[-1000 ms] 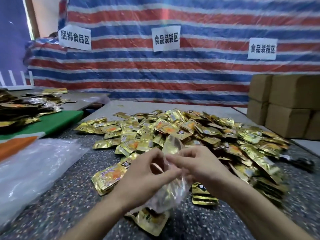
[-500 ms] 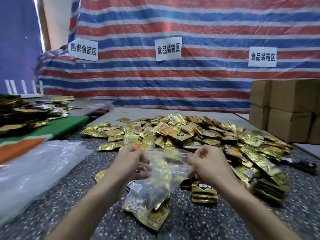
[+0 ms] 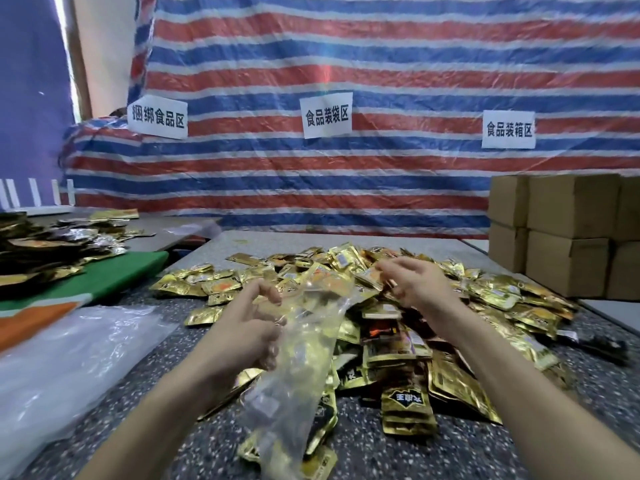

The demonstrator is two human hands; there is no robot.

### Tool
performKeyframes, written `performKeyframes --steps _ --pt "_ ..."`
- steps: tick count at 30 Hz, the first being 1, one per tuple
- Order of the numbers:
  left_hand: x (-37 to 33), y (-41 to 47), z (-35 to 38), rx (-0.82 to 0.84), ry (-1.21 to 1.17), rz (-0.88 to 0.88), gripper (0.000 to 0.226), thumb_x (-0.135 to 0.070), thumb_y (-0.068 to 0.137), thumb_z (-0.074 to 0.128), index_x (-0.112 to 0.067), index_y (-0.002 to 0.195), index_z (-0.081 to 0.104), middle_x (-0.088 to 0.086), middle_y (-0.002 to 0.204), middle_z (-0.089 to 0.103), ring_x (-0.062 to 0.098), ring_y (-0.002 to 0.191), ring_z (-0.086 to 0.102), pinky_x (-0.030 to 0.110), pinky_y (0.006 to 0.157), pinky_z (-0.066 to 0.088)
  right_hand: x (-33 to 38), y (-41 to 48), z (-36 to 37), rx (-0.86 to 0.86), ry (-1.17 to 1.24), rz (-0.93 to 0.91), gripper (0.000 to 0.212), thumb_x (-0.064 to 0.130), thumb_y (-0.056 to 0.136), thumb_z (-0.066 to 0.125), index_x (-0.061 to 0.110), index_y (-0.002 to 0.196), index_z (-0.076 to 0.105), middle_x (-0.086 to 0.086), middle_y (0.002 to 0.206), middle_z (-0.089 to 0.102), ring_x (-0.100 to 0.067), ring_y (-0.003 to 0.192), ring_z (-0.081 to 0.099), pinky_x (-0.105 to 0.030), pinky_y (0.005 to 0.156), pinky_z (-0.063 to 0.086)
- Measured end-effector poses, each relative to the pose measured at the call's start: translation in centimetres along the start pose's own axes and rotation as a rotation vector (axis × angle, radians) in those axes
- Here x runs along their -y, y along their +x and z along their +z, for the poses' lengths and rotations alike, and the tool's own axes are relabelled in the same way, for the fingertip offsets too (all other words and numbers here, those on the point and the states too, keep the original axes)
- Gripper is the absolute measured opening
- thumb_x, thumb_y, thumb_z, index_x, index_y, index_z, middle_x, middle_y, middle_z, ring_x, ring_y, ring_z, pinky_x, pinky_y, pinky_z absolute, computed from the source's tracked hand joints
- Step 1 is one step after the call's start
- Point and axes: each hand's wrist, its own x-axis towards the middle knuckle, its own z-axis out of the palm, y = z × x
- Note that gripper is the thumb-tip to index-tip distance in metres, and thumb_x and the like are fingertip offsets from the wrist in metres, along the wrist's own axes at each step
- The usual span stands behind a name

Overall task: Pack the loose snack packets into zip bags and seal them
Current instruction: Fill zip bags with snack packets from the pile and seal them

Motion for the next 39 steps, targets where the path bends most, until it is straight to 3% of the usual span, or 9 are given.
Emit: performKeyframes --steps 4,10,15,19,23,27,30,36,39 --pt "0.7 0.0 -0.9 -0.014 0.043 0.006 0.074 0.026 0.078 0.039 -0.039 0.102 0.064 0.013 0.115 0.058 0.014 0.055 0.050 0.025 0.042 0.042 -2.8 3.7 4.7 -0.002 -0.762 -0.084 0.052 0.028 0.087 0.069 0.026 0.136 0.054 -0.003 0.142 0.050 -0.023 0.132 0.043 -0.044 0.112 0.036" --pt "1.7 -0.2 -1.3 0.001 0.030 -0.036 0.077 0.025 0.079 0.040 -0.043 0.098 0.069 0.007 0.113 0.062 0.008 0.047 0.050 0.026 0.043 0.042 -4.3 5.4 7.7 -0.171 -1.038 0.007 0.043 0.030 0.090 0.056 0.027 0.133 0.054 -0.006 0.140 0.051 -0.032 0.137 0.034 -0.051 0.115 0.021" --pt "2.5 0.0 -1.1 -0.004 0.055 -0.014 0.079 0.023 0.080 0.038 -0.045 0.105 0.070 0.010 0.119 0.058 0.006 0.046 0.051 0.024 0.045 0.044 -3.8 4.4 6.0 -0.417 -0.811 -0.255 0.027 0.037 0.105 0.042 0.021 0.112 0.063 0.000 0.097 0.069 -0.023 0.105 0.057 -0.045 0.097 0.039" --pt "2.8 0.4 -0.2 0.005 0.029 -0.004 0.066 0.019 0.084 0.045 -0.038 0.106 0.073 0.006 0.120 0.058 0.006 0.051 0.057 0.024 0.045 0.046 -0.6 2.7 3.2 -0.433 -0.223 -0.341 0.020 0.030 0.106 0.045 0.011 0.108 0.052 -0.014 0.086 0.067 -0.026 0.065 0.065 -0.051 0.055 0.058" --pt "2.5 0.4 1.4 -0.036 -0.016 0.021 0.048 0.012 0.082 0.064 -0.019 0.119 0.062 0.006 0.125 0.058 0.020 0.070 0.064 0.023 0.049 0.050 2.5 1.2 1.1 -0.209 0.297 0.050 0.026 0.033 0.101 0.058 0.009 0.100 0.069 -0.015 0.096 0.072 -0.029 0.084 0.070 -0.059 0.077 0.060" --pt "1.9 0.0 3.7 -0.089 -0.066 0.090 0.051 0.009 0.080 0.069 -0.016 0.123 0.055 0.000 0.123 0.057 0.018 0.073 0.069 0.027 0.056 0.055 2.8 -0.7 0.9 0.008 0.216 0.309 0.028 0.026 0.101 0.057 0.005 0.118 0.065 -0.019 0.123 0.065 -0.041 0.095 0.072 -0.059 0.059 0.060" --pt "1.6 -0.3 4.6 -0.131 -0.045 0.128 0.045 0.002 0.089 0.065 -0.020 0.126 0.051 0.000 0.128 0.051 0.013 0.057 0.065 0.029 0.057 0.056 2.1 -1.8 0.6 0.128 0.221 0.465 0.020 0.015 0.103 0.051 -0.001 0.113 0.057 -0.027 0.113 0.066 -0.047 0.086 0.072 -0.063 0.068 0.060" --pt "1.0 -1.1 5.0 -0.054 -0.029 0.188 0.026 -0.019 0.100 0.053 -0.031 0.123 0.051 -0.015 0.125 0.050 0.019 0.060 0.069 0.029 0.055 0.056 2.0 -2.4 -0.7 0.189 0.386 0.500 0.026 0.000 0.094 0.055 -0.007 0.119 0.053 -0.030 0.118 0.063 -0.040 0.077 0.073 -0.045 0.061 0.061" --pt "0.8 -1.2 5.0 -0.055 -0.068 0.201 0.021 -0.021 0.102 0.052 -0.034 0.116 0.059 -0.015 0.125 0.054 0.024 0.060 0.067 0.029 0.052 0.054 2.6 -2.6 -1.4 0.227 0.347 0.481 0.019 0.009 0.092 0.059 0.001 0.109 0.058 -0.020 0.107 0.062 -0.036 0.078 0.075 -0.057 0.070 0.060"
